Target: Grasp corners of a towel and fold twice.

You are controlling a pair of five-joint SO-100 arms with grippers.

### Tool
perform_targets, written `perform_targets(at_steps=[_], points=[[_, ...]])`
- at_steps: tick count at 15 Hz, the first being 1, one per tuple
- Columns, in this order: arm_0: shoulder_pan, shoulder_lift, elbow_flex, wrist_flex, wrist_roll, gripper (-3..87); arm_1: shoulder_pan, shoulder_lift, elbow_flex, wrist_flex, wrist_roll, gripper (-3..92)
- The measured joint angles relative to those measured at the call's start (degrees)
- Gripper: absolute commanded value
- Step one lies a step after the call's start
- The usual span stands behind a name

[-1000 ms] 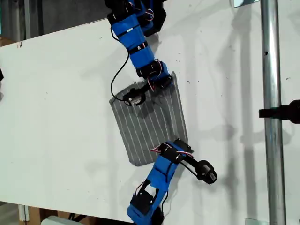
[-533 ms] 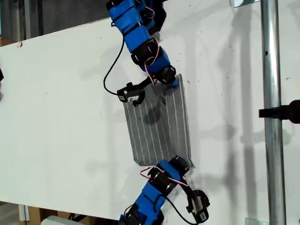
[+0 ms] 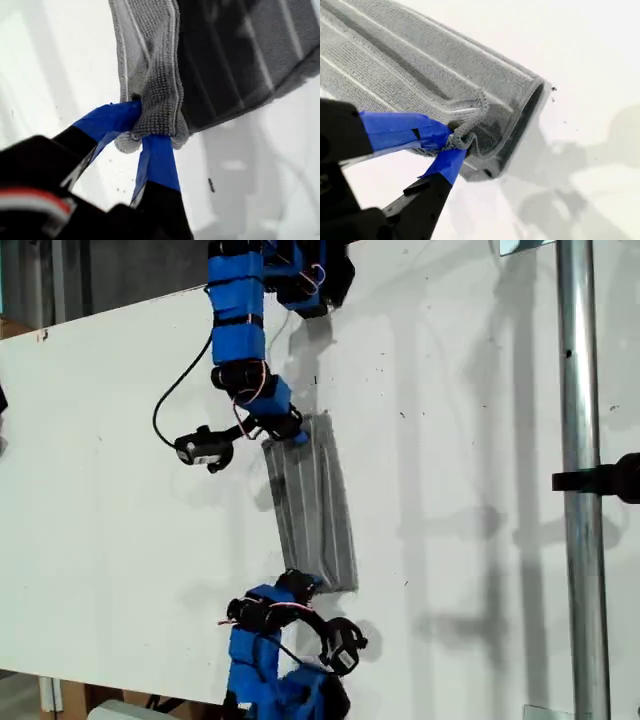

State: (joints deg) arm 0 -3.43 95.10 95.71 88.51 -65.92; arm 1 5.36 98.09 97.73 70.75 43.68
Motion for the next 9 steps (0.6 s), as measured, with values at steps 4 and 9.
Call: perform_targets(at_steps=[4,9], points=[[-19.42,6.86,1.23,1.32,12.74,-3.0,15.29,-0.18,-3.87,-5.01,-14.24,-0.2],[-10.72,12.04,9.05,-2.81,4.13,-2.9,14.33,-2.99,1.14,-8.17,-13.54,-0.2]])
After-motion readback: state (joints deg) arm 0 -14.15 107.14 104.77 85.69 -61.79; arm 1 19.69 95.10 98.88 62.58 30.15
